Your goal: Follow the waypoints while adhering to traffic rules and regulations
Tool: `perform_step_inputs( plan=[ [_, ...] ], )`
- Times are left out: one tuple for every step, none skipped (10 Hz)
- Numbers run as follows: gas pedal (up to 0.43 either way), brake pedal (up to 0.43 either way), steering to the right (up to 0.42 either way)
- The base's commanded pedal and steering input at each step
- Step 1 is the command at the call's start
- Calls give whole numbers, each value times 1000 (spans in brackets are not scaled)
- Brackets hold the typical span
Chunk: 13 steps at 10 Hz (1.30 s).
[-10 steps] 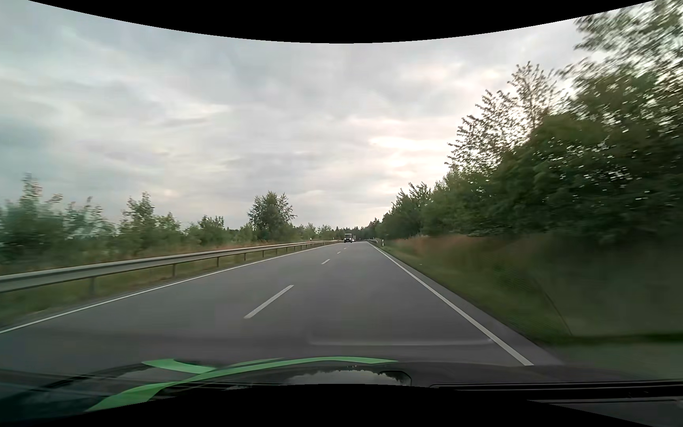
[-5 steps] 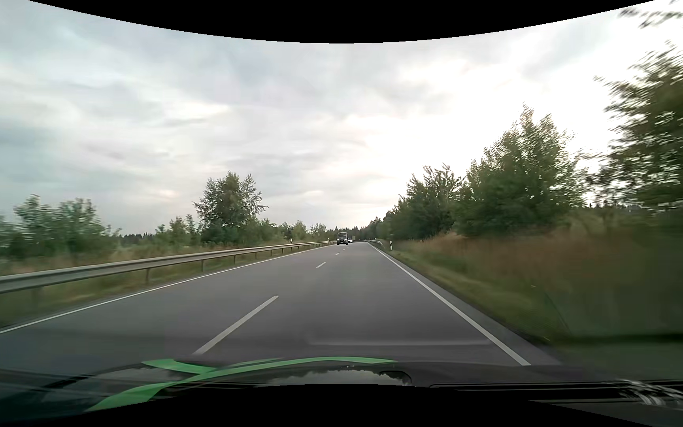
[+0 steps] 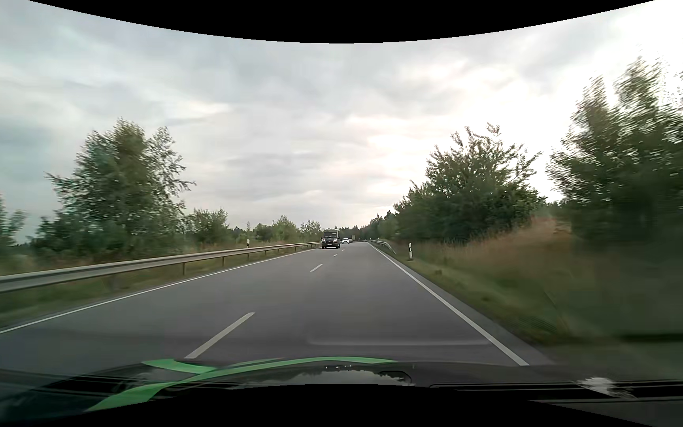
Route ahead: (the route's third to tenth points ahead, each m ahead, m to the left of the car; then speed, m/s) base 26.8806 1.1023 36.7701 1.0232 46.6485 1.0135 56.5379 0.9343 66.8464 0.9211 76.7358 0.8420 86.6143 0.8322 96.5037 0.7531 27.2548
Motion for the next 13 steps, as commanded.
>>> perform_step_inputs(
  plan=[
    [409, 0, -4],
    [421, 0, -3],
    [421, 0, -4],
    [421, 0, -3],
    [421, 0, -3],
    [421, 0, -4],
    [421, 0, -4],
    [421, 0, -4],
    [421, 0, -4],
    [421, 0, -3],
    [421, 0, -4],
    [421, 0, -4],
    [421, 0, -3]
  ],
)
